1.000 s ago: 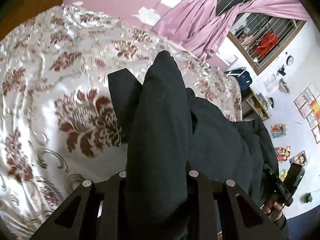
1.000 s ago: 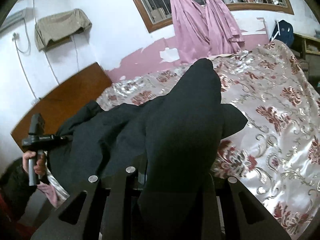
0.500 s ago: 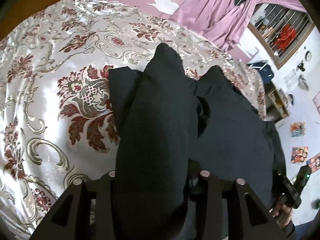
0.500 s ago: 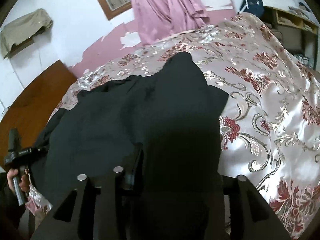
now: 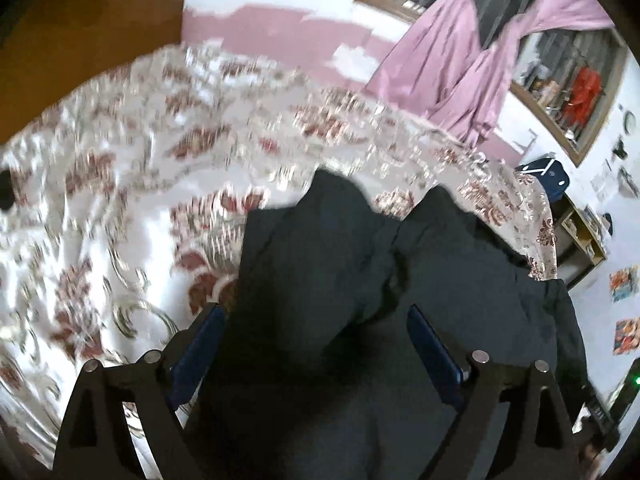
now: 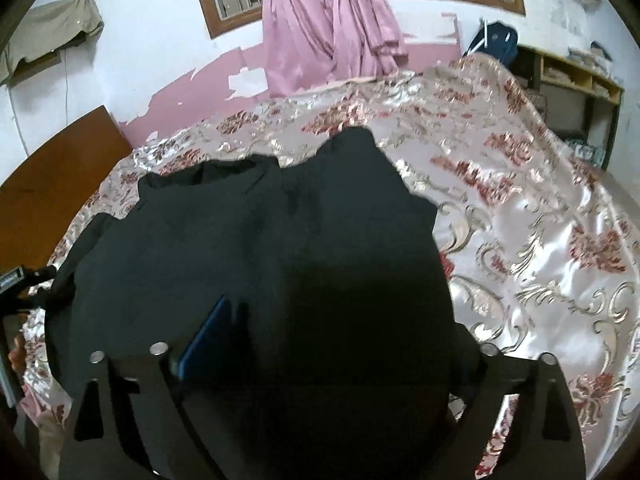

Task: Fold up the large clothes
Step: 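Pull both open grippers back from the folded black jacket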

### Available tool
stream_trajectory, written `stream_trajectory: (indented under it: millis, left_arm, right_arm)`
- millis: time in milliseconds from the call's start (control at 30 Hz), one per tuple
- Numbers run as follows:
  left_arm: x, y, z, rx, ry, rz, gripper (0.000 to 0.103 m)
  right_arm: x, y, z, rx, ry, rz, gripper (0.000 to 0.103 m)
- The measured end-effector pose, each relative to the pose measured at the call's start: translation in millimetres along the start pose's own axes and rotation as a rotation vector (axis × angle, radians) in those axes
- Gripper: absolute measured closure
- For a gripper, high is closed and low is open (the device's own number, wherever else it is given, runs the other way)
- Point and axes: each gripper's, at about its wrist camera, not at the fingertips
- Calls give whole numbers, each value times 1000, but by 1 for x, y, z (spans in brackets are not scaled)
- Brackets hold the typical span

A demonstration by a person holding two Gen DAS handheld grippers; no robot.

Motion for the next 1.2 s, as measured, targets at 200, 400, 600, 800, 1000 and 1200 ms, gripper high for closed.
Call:
stream_trajectory:
  millis: [200,400,600,800,1000,1200]
  left_arm:
    - [26,-9,45,180,18,-117,0]
    - [51,-30,80,286,13,-198,0]
    - [62,-56,110,336,-7,-200,0]
    - [65,-85,139,381,-7,-200,0]
    - [65,-108,170,415,-10,-208,0]
    - [67,-127,190,450,12,-226,0]
  right_arm:
    - [-11,3,27,80,-35,46,7]
    - [-29,-3,66,228,-63,123,2]
    - [-57,-12,107,334,-47,191,2]
    - [-71,-27,140,399,-11,193,2]
    - [-78,-47,169,456,29,169,2]
    - [-83,-66,184,478,52,169,2]
Point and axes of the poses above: each gripper's, at about its wrist camera, not at the fingertips, and z roughly against the way its jaws point, x to its right, y to its top, and after that the axes turned 1 degree about -x, right-handed
